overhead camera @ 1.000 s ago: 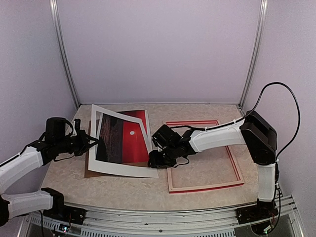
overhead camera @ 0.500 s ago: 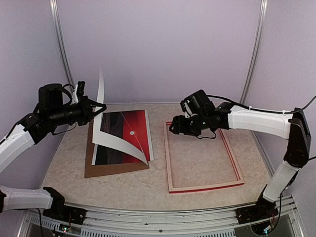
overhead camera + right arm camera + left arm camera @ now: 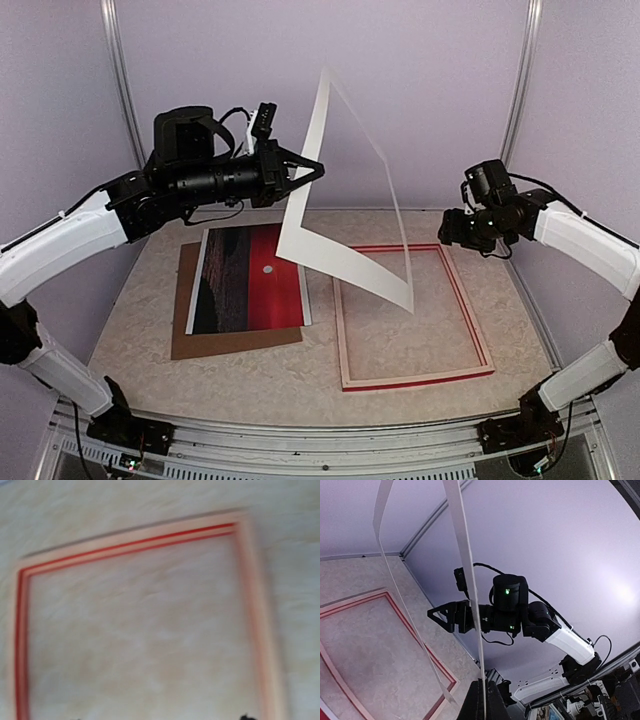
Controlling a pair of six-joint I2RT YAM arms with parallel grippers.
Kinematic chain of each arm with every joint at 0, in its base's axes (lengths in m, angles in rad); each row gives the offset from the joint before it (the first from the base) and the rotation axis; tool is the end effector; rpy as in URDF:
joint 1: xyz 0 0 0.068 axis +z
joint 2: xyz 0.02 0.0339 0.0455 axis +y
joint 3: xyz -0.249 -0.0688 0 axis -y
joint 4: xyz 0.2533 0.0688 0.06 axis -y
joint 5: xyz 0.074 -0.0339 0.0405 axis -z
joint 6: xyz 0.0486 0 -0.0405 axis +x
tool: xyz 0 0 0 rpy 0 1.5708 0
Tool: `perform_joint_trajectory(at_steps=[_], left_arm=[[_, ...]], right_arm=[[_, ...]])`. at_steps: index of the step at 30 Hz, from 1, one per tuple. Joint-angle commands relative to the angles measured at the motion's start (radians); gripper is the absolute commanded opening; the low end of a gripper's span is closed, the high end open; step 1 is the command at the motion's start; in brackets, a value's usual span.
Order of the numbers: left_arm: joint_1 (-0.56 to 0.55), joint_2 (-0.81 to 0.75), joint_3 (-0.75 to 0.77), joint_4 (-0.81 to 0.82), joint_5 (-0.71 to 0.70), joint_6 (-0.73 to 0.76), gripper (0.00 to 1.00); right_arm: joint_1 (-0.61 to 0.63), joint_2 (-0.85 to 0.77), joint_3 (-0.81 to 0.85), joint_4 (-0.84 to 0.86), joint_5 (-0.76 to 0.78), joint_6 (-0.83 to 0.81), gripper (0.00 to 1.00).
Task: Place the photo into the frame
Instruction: Pick up the mat board from the photo, then move the frame body to the center of the board.
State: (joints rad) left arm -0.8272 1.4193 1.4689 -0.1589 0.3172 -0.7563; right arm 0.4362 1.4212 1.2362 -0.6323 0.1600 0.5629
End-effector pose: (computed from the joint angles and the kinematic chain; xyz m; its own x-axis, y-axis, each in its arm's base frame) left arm 0.2271 -0.2693 0.4190 -0.6776 -0.2264 -0.6997 0.6107 0.3569 -0.7069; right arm 0.2991 0.1309 0.2831 -0.7289 0.2415 -0.6406 0.0835 0.9601 0.2668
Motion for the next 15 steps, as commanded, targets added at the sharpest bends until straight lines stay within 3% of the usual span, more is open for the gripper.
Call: perform_joint_trajectory(at_steps=[1, 7, 15], left_arm=[[-0.076, 0.082, 0.017, 0.144, -0.024, -0.061, 0.0], [-0.088, 0.179, -0.124, 0.302, -0.064, -0.17, 0.0], [-0.119, 0.322, -0.286, 0.451, -0.149, -0.285, 0.0]], right_arm=[[-0.102, -0.084, -0.003, -0.086, 0.04, -0.086, 0.67], [-0.212, -0.14, 0.016, -0.116, 0.043, -0.149, 0.67], [-0.231, -0.111, 0.02, -0.116, 0.007, -0.178, 0.67]])
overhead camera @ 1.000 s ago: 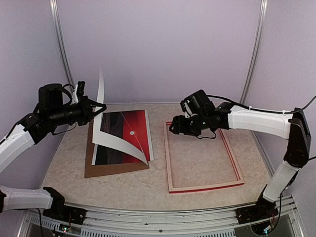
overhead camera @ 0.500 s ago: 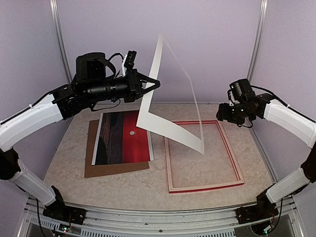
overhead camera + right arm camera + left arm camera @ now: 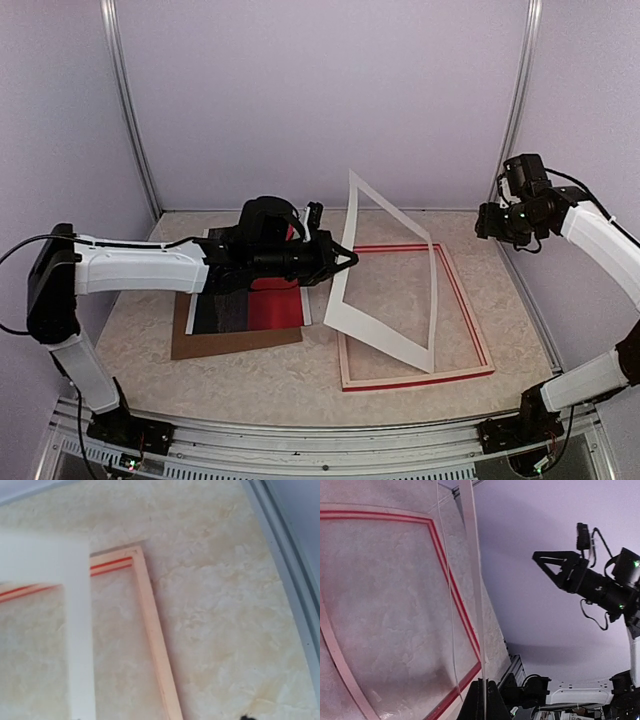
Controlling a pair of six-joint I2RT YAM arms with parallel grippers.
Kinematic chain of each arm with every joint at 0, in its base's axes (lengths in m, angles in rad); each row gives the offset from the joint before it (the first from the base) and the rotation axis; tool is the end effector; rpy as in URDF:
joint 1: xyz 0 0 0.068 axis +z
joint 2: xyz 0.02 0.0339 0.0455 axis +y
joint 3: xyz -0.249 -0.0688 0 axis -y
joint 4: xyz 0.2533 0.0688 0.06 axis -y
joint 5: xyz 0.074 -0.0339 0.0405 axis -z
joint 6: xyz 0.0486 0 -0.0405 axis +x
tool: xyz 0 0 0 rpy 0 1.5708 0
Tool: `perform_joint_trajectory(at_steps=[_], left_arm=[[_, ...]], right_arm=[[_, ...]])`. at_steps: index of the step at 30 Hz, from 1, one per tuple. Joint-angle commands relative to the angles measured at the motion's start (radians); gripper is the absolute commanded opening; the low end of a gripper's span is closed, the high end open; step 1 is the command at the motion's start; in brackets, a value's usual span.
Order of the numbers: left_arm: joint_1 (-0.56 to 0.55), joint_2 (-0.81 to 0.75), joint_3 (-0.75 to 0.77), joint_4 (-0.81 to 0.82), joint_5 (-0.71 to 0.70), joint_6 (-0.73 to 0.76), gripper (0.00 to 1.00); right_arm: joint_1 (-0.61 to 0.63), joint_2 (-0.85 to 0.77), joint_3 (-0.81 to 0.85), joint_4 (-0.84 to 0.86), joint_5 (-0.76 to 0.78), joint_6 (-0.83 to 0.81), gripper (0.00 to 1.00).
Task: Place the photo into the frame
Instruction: Move the frame body to the center of the board.
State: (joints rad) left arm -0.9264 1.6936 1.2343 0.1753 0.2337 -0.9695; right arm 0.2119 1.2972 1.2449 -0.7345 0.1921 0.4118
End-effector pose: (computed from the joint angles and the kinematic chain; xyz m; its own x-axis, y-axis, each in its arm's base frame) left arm 0.2436 -0.3430 0.2681 -0.8467 -0.2086 -0.4895 0.3767 0.4148 -0.8283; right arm 0.2901 0.0529 0.3137 -0.6643 0.2590 -0.7012 0.2087 0.9650 0.1587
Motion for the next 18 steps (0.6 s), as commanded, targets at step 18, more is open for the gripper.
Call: perform_joint_trajectory(at_steps=[18], left_arm=[[-0.05, 0.167, -0.204, 0.256, -0.138, -0.269, 0.0]], right_arm=[[-0.007, 0.05, -0.148, 0.066, -0.057, -0.024, 0.67]])
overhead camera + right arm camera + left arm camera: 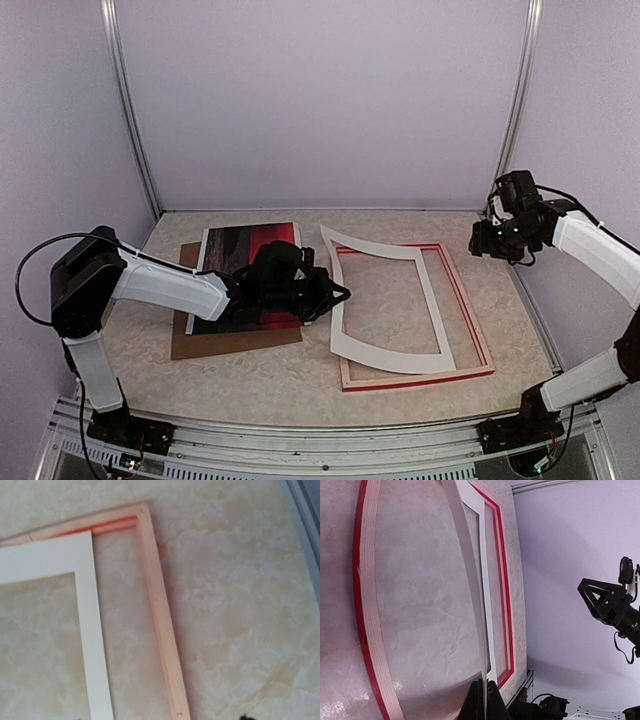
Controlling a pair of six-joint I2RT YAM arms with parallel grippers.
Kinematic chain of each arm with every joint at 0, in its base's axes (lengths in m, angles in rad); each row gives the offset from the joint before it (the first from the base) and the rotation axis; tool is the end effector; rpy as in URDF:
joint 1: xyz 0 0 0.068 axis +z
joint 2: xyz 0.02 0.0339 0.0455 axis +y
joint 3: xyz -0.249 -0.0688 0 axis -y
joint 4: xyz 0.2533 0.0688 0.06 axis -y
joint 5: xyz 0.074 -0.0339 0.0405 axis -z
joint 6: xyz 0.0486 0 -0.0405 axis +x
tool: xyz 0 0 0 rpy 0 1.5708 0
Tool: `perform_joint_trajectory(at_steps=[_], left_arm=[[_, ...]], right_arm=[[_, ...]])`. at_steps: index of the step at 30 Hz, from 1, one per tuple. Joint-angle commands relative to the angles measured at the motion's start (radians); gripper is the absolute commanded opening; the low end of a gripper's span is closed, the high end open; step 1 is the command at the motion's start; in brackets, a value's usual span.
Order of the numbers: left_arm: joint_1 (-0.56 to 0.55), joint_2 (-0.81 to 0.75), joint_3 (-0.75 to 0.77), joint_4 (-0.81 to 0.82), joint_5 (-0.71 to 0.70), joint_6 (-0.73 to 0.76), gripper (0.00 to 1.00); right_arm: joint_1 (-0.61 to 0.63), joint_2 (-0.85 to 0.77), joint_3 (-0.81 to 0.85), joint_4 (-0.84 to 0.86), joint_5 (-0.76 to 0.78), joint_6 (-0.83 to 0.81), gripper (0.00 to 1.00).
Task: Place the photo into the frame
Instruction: Move the frame body to the center of the board.
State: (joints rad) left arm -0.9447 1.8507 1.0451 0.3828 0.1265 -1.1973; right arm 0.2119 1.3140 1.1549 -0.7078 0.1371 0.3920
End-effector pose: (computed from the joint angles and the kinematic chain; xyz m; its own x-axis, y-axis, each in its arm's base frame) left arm 0.2405 -0.3431 0.1615 -0.8989 -0.3331 -0.2845 0.0940 0.4876 -0.8680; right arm 0.2902 0.0556 0.2803 -0.7353 0.2289 -0.6379 0.1721 0.9734 0.1510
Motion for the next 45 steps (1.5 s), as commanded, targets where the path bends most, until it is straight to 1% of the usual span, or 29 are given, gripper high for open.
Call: perform_joint_trajectory(at_steps=[1, 8, 13, 16, 18, 21, 22, 25, 31, 33, 38, 41, 45], left_arm=[[-0.038, 0.01, -0.016, 0.05, -0.035, -0.047, 0.0], [-0.072, 0.021, -0.051, 0.084, -0.05, -0.095, 0.0], [-0.082, 0.034, -0.039, 0.078, -0.048, -0.085, 0.01], [-0.082, 0.044, -0.027, 0.073, -0.04, -0.075, 0.04], [-0.081, 0.05, -0.013, 0.059, -0.039, -0.062, 0.05], [-0.077, 0.052, -0.009, 0.048, -0.044, -0.048, 0.06], [-0.075, 0.051, -0.009, 0.045, -0.046, -0.044, 0.06], [-0.068, 0.051, -0.01, 0.042, -0.053, -0.04, 0.0], [-0.055, 0.031, -0.019, 0.047, -0.088, -0.03, 0.0], [-0.05, 0.016, -0.027, 0.046, -0.104, -0.028, 0.0], [-0.032, -0.009, -0.055, 0.061, -0.122, -0.04, 0.0], [-0.028, -0.007, -0.056, 0.068, -0.122, -0.041, 0.0], [-0.02, -0.002, -0.063, 0.081, -0.123, -0.042, 0.0]], right_arm=[[-0.007, 0.044, -0.076, 0.05, -0.008, -0.003, 0.67], [-0.024, 0.103, -0.2, 0.136, -0.032, 0.002, 0.67], [-0.052, 0.122, -0.286, 0.198, -0.106, 0.002, 0.65], [-0.054, 0.137, -0.328, 0.23, -0.135, 0.007, 0.63], [-0.054, 0.143, -0.348, 0.249, -0.185, 0.01, 0.61], [-0.054, 0.148, -0.375, 0.271, -0.194, 0.017, 0.6], [-0.054, 0.151, -0.38, 0.275, -0.191, 0.016, 0.59], [-0.055, 0.161, -0.395, 0.286, -0.188, 0.016, 0.57], [-0.054, 0.194, -0.403, 0.301, -0.186, 0.013, 0.53], [-0.055, 0.2, -0.405, 0.304, -0.19, 0.011, 0.49], [-0.054, 0.18, -0.425, 0.308, -0.23, 0.022, 0.41], [-0.048, 0.133, -0.466, 0.338, -0.292, 0.061, 0.41], [-0.01, 0.093, -0.514, 0.372, -0.341, 0.115, 0.4]])
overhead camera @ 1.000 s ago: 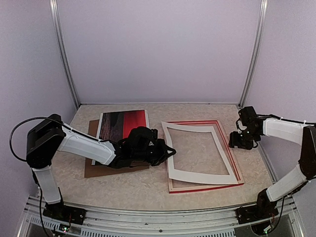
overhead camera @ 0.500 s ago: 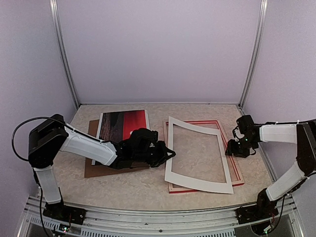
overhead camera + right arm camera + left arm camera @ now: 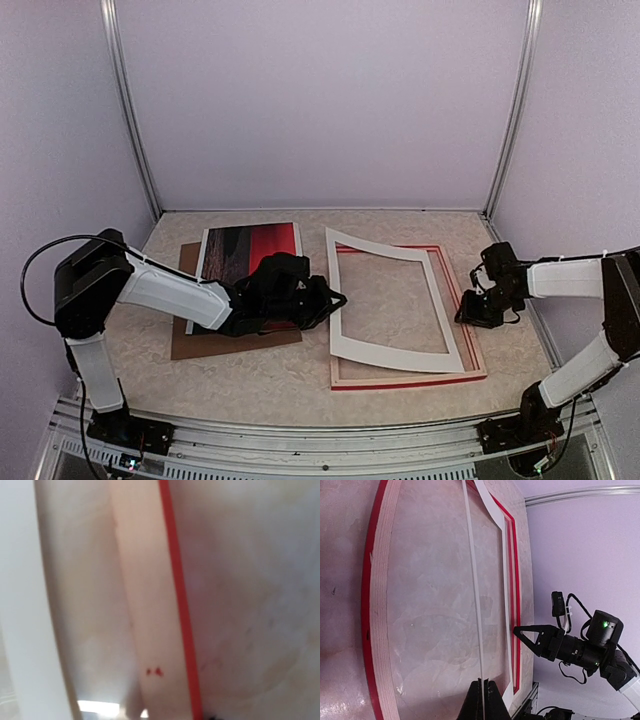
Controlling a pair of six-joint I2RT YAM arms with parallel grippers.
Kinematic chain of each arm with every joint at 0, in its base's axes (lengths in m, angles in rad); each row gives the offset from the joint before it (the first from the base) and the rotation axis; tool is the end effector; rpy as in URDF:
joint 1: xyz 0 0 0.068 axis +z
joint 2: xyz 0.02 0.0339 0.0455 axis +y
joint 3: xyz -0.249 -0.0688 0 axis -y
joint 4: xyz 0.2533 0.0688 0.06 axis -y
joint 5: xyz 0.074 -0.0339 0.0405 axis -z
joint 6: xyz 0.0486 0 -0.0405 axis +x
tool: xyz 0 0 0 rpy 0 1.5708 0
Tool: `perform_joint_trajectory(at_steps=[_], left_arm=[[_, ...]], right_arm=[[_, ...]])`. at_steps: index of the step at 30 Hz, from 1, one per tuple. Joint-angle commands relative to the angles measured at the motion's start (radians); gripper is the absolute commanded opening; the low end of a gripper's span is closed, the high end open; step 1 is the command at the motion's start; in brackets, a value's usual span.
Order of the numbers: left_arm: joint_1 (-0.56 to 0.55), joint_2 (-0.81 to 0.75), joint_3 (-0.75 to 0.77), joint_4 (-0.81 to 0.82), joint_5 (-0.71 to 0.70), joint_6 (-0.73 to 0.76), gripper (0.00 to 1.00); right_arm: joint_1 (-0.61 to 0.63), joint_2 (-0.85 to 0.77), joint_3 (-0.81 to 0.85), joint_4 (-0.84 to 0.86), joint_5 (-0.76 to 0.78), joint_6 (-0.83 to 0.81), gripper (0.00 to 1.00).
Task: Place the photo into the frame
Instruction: Move the frame body to the center of the board.
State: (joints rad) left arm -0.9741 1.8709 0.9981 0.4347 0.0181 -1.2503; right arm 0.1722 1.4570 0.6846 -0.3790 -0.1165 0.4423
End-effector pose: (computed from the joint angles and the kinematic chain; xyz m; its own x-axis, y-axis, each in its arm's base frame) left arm 0.2316 -0.3424 0.1439 -0.8688 -0.4098 -0.2780 0.0372 0.5058 -0.8619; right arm 0.2599 0.0509 0.1154 -0.9060 0.2739 -0.3226 0.1892 0.9440 0.2702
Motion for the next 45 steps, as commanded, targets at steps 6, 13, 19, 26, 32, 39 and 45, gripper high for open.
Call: perform_joint_trajectory(at_steps=[6, 13, 19, 26, 32, 39, 45], left_arm=[[0.015, 0.003, -0.001, 0.055, 0.007, 0.029, 0.0], [0.009, 0.035, 0.04, 0.03, 0.022, 0.069, 0.0], [-0.003, 0.063, 0.073, 0.013, 0.059, 0.091, 0.0], [-0.028, 0.047, 0.101, -0.041, 0.065, 0.173, 0.0], [-0.042, -0.003, 0.089, -0.092, 0.057, 0.212, 0.0], [-0.04, -0.021, 0.079, -0.098, 0.051, 0.218, 0.0], [-0.032, 0.038, 0.137, -0.102, 0.057, 0.254, 0.0]], right_arm=[[0.078, -0.074, -0.067, 0.055, -0.09, 0.109, 0.43], [0.077, -0.084, -0.017, -0.01, -0.016, 0.082, 0.56], [0.078, -0.078, 0.015, -0.051, 0.037, 0.061, 0.6], [0.074, -0.066, 0.026, -0.056, 0.044, 0.05, 0.6], [0.072, -0.062, 0.035, -0.063, 0.054, 0.04, 0.6], [0.071, -0.053, 0.05, -0.065, 0.057, 0.034, 0.6], [0.071, -0.054, 0.055, -0.071, 0.052, 0.029, 0.6]])
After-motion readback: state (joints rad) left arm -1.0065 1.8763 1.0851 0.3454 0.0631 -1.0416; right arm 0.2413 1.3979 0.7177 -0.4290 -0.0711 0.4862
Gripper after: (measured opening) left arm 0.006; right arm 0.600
